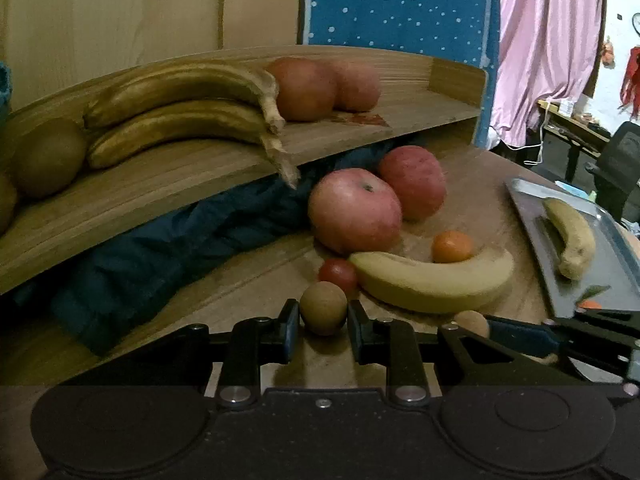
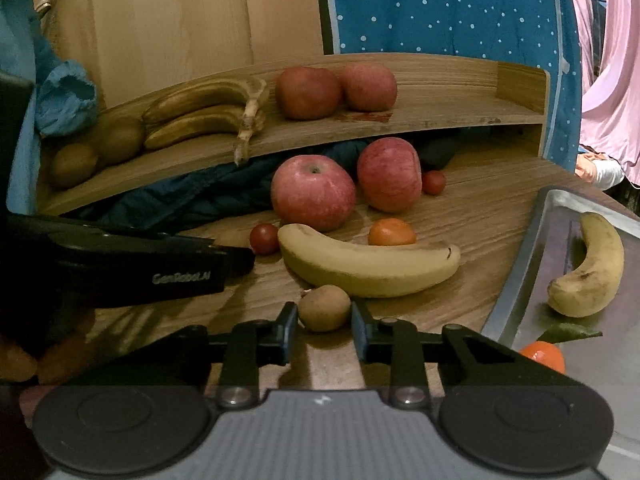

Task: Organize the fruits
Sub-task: 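Grasp the brown kiwi with the left gripper, then carry the kiwi onto the tray and open the left gripper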

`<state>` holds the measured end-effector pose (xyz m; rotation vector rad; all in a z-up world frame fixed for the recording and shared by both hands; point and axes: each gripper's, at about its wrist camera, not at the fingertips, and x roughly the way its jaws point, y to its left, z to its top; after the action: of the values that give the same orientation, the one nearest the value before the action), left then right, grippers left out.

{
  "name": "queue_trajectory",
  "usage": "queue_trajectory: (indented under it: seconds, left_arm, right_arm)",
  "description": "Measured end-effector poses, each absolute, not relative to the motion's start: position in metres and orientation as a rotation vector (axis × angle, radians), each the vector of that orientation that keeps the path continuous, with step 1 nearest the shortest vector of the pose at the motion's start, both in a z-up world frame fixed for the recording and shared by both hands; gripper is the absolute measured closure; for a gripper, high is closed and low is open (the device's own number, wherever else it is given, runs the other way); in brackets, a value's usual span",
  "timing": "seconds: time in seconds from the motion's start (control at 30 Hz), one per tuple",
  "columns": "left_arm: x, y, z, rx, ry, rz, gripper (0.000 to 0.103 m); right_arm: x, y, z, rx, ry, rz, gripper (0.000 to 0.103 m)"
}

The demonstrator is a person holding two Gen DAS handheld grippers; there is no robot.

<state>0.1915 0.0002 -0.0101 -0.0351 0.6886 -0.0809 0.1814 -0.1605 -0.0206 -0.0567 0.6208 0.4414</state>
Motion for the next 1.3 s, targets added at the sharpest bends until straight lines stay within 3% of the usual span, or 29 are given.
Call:
queue_trajectory:
  seconds: [0.37, 0.77, 1.3]
  left_arm:
    - [0.160, -0.026, -0.002, -0.046, 0.691, -0.185, 0.076]
    - [0.160, -0.110, 0.019, 0.026, 0.613, -0.378, 0.075]
    - [0.151, -0.169, 0.005, 0.105, 0.626, -0.550, 0.075]
  right_arm:
    - [0.150, -0.201, -0.007, 0.013, 0.551, 0.412, 0.071]
    - [0.145, -0.301, 0.021, 0.083, 0.434, 0.148, 0.071]
    - [0.154, -0.346, -0.005, 0.164, 0.464, 0.031, 0.071]
